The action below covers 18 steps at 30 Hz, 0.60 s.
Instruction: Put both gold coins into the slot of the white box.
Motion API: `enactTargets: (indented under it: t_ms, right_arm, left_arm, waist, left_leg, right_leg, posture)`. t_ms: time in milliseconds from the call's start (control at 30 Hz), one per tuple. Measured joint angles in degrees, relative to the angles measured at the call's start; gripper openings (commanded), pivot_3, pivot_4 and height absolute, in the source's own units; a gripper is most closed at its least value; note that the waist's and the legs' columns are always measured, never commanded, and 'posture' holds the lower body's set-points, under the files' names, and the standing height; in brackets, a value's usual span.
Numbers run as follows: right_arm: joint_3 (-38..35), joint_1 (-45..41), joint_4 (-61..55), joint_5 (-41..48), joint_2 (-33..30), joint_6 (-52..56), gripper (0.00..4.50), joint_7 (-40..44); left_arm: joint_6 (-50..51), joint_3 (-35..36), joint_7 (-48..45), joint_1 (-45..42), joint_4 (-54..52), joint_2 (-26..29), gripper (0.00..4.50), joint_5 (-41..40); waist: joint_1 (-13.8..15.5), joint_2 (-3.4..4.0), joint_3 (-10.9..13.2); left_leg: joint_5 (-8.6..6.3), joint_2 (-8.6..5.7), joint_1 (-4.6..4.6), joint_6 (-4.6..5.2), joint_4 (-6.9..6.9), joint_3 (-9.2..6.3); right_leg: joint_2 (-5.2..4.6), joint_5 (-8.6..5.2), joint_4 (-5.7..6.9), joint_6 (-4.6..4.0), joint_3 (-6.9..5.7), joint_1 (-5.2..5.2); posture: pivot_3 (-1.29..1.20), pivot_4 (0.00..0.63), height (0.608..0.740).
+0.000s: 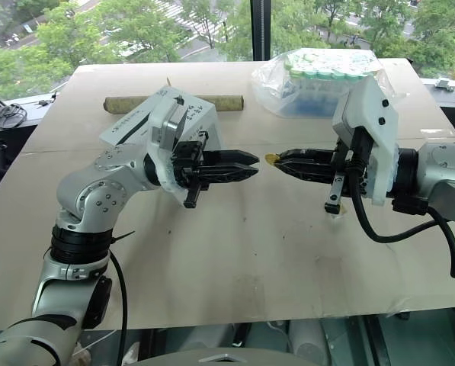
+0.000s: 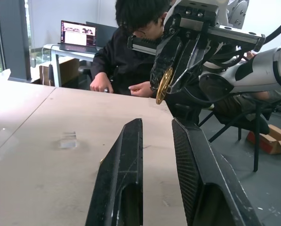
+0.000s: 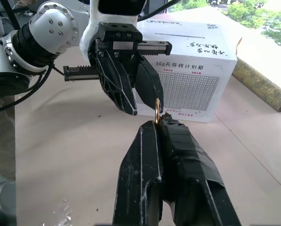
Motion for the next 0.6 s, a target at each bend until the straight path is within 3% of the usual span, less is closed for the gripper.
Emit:
enactTargets:
  t_ms: [600]
  right_arm:
    - [2.9,0.0,-0.3,0.8,0.0,-1.7,0.00,-1.2]
  left_arm:
    - [0.5,0.1,1.0,-0.1,0.0,-0.7,0.98,-0.3]
  waist:
    - [0.0,0.00,0.0]
  left_leg:
    - [0.00,0.00,0.00,0.00,0.00,0.00]
  right_leg:
    - [0.00,0.00,0.00,0.00,0.00,0.00]
  posture:
    - [0.00,0.150,0.740]
